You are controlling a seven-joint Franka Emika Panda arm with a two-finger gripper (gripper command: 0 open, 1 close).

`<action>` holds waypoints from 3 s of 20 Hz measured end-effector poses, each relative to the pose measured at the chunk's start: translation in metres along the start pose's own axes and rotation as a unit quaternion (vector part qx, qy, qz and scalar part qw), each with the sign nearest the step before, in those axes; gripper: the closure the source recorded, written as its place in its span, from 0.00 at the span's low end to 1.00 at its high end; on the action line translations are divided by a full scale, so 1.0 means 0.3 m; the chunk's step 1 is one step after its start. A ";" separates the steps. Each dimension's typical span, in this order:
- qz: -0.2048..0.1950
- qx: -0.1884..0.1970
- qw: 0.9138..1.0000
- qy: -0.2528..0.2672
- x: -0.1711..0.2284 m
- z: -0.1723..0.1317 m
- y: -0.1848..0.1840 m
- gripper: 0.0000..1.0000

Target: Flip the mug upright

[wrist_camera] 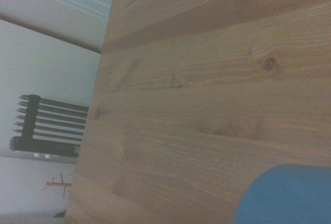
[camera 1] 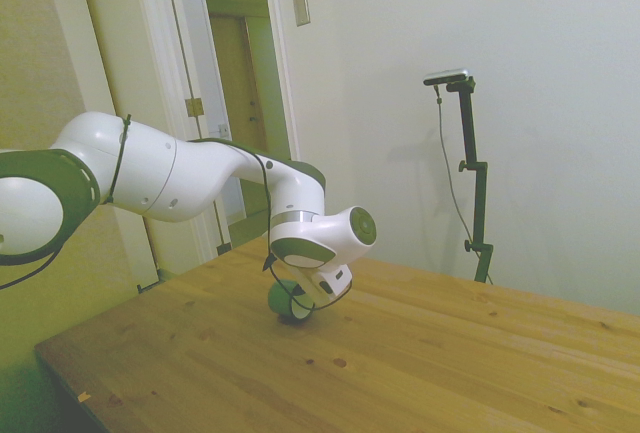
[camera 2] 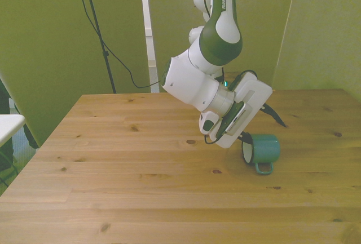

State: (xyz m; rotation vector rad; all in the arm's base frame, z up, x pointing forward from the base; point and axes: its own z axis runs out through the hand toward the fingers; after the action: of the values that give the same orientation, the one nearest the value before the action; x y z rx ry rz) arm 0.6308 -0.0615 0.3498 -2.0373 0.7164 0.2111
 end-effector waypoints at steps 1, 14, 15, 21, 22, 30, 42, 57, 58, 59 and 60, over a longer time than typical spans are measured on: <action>0.000 0.000 1.000 0.000 0.001 0.001 -0.001 1.00; -0.006 0.000 1.000 -0.004 0.021 0.021 -0.024 1.00; -0.007 0.000 1.000 -0.006 0.019 0.020 -0.030 1.00; -0.008 -0.017 1.000 -0.002 0.004 0.025 -0.057 1.00; -0.011 -0.031 0.999 0.006 -0.009 0.021 -0.076 1.00; -0.040 -0.191 0.970 0.145 -0.396 -0.014 -0.341 1.00; -0.024 -0.364 0.855 0.368 -0.765 -0.133 -0.297 1.00; 0.035 -0.383 0.809 0.444 -0.537 -0.087 -0.025 1.00; 0.036 -0.380 0.811 0.443 -0.521 -0.084 -0.014 1.00; 0.037 -0.378 0.812 0.443 -0.507 -0.080 -0.004 1.00; 0.040 -0.376 0.813 0.443 -0.493 -0.077 0.006 1.00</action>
State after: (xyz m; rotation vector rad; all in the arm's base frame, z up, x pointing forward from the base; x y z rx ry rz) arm 0.5062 -0.0216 0.4226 -2.8761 1.4589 -0.5543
